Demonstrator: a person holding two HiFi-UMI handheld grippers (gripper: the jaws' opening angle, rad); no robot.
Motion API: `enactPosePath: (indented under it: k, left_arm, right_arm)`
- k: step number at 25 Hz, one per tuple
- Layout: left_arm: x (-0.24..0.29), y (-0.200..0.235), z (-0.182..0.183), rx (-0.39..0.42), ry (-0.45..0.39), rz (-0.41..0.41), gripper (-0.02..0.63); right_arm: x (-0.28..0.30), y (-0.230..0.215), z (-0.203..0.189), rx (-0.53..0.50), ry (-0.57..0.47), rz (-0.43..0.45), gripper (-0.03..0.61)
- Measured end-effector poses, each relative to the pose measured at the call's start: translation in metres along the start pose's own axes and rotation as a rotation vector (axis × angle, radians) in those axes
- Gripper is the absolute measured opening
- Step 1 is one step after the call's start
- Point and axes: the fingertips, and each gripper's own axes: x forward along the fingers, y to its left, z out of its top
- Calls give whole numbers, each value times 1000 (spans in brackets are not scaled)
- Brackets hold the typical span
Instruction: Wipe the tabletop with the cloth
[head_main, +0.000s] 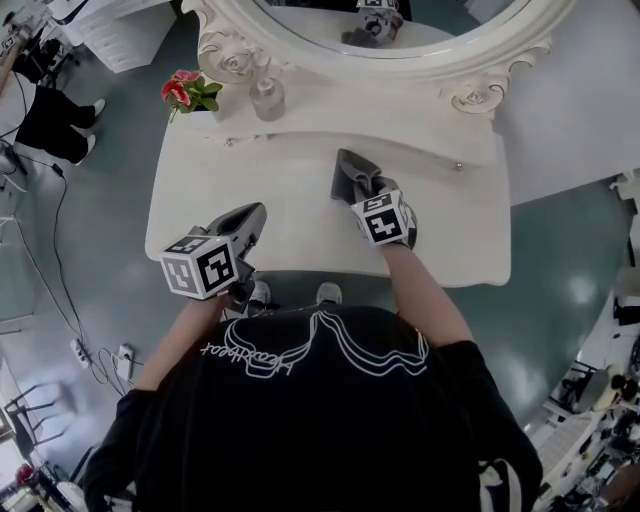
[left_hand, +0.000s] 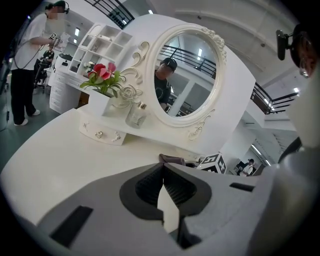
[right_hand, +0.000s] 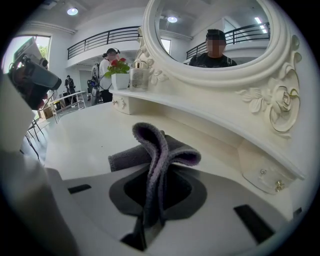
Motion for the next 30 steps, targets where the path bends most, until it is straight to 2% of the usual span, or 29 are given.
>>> enactPosePath:
  k: [18,30]
  left_arm:
    - [45,-52,-17,26,25,-38,5]
    - [81,-84,-22,50,47,-88,5]
  right_arm:
    - [-36,-70,-52,59,3,-67,48]
    - [-64,-124,-92,109,23,-142,48]
